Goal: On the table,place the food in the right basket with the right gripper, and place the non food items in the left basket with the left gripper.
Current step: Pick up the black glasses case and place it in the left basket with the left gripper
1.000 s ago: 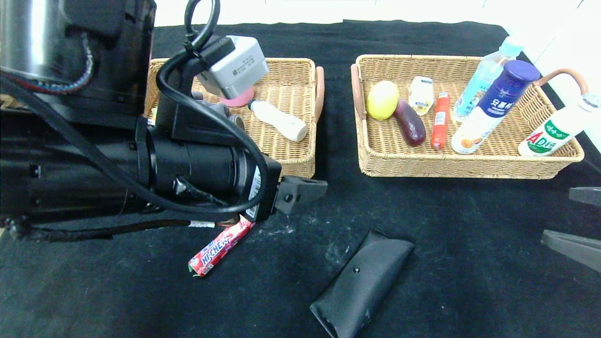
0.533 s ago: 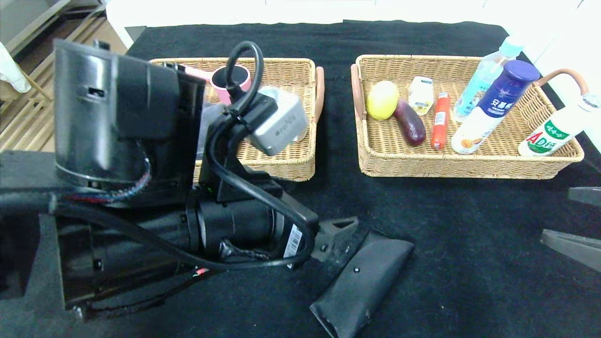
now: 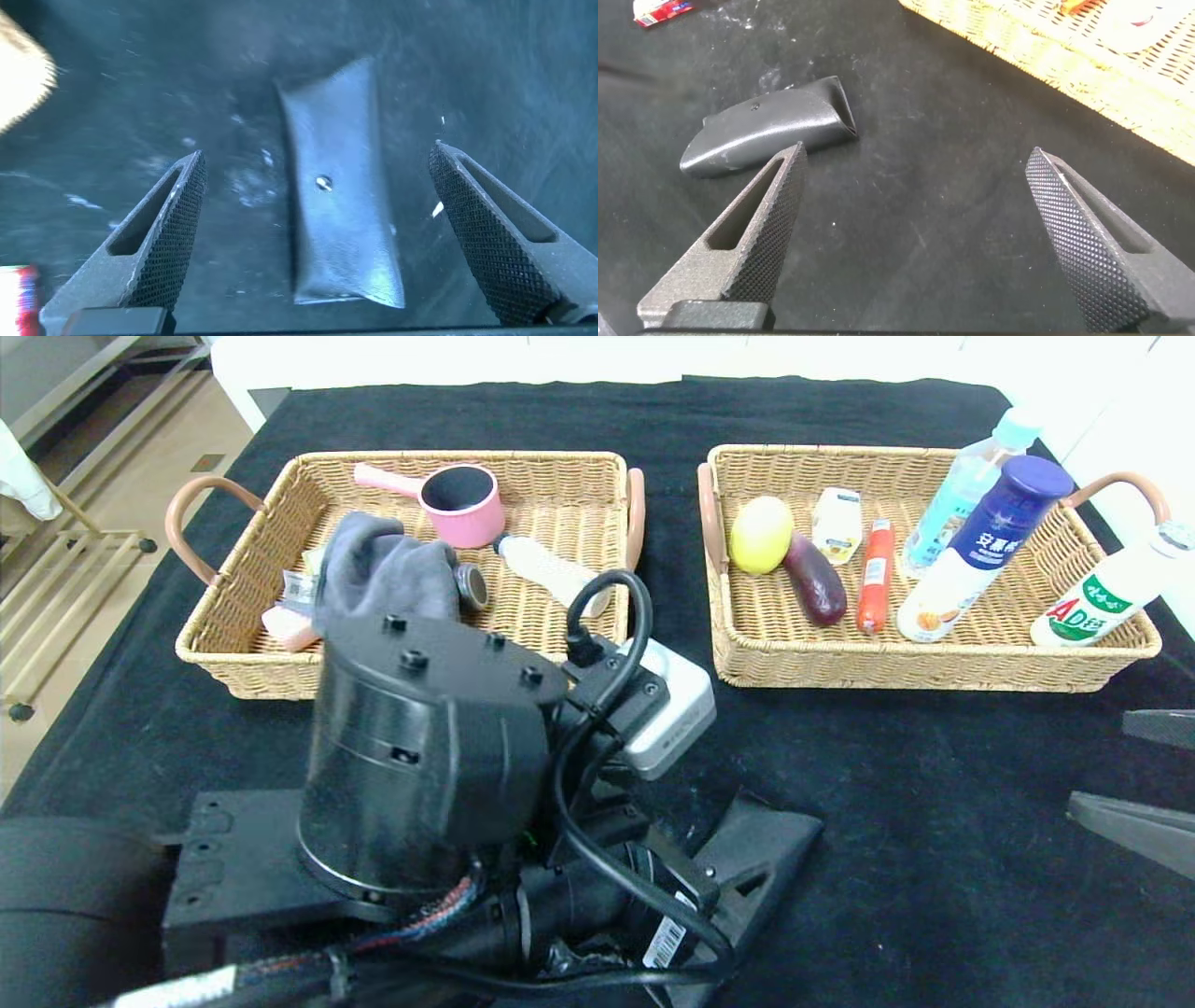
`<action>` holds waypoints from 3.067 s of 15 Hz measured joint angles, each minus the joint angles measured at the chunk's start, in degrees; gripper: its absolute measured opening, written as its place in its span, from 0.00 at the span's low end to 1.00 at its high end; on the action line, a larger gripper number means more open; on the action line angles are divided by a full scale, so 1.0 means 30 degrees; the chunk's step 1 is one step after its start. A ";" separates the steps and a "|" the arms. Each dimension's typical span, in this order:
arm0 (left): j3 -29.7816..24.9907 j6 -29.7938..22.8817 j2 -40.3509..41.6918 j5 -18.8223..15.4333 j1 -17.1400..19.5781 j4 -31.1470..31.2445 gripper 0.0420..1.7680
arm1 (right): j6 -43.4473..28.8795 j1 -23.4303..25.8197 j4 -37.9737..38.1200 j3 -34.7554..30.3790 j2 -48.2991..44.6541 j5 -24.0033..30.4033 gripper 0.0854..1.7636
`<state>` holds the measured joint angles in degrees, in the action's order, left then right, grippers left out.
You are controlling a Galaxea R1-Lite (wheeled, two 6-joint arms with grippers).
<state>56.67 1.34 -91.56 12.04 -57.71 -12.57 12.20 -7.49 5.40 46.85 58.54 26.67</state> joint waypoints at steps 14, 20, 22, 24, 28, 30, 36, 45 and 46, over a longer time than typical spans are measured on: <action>-0.1906 0.0146 -0.2645 0.2702 -0.2170 -0.2922 0.97 | 0.0008 0.0073 -0.0020 0.0000 0.0240 -0.0024 0.97; -0.2040 0.0289 -0.3547 0.4336 -0.2418 -0.4498 0.97 | 0.0008 0.0073 -0.0020 0.0000 0.0260 -0.0016 0.97; -0.2227 0.0727 -0.3868 0.4620 -0.2438 -0.5108 0.97 | 0.0012 0.0069 -0.0028 0.0000 0.0268 -0.0016 0.97; -0.2288 0.0992 -0.4080 0.5132 -0.2462 -0.5161 0.97 | 0.0008 0.0069 -0.0028 0.0000 0.0268 -0.0016 0.97; -0.2292 0.1345 -0.4356 0.5750 -0.2475 -0.5218 0.97 | 0.0000 0.0069 -0.0028 0.0000 0.0268 -0.0008 0.97; -0.2272 0.1406 -0.4446 0.6026 -0.2475 -0.5218 0.97 | 0.0008 0.0069 -0.0028 0.0000 0.0268 -0.0016 0.97; -0.2272 0.1516 -0.4787 0.6347 -0.2475 -0.5218 0.97 | 0.0000 0.0069 -0.0028 0.0000 0.0268 -0.0016 0.97; -0.2320 0.1674 -0.5006 0.6750 -0.2471 -0.5620 0.60 | 0.0008 0.0069 -0.0020 0.0000 0.0260 -0.0016 0.97; -0.2328 0.1674 -0.4998 0.6770 -0.2471 -0.5640 0.53 | 0.0000 0.0069 -0.0020 0.0000 0.0260 -0.0016 0.97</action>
<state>49.69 6.36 -106.56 32.35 -65.12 -29.49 12.20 -7.28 5.34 46.85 59.32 26.62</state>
